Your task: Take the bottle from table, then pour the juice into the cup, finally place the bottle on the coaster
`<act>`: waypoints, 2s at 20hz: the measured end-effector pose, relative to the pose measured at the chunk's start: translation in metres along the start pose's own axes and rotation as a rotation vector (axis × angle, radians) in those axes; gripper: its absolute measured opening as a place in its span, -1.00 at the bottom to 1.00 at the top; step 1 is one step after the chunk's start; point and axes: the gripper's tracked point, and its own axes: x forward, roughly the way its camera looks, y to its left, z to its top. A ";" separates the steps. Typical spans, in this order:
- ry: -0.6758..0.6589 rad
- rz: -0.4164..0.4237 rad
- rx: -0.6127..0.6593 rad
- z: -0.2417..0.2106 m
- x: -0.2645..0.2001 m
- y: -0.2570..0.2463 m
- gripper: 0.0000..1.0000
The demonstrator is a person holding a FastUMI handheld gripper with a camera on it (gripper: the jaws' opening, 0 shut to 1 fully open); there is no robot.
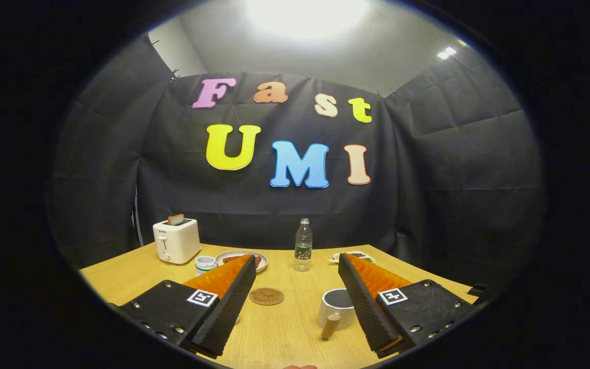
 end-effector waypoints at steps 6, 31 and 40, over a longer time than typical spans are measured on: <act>-0.011 0.029 0.008 -0.003 0.023 0.035 0.96; 0.083 0.234 0.097 -0.091 0.088 0.143 0.91; 0.140 0.256 0.102 -0.129 0.100 0.159 0.77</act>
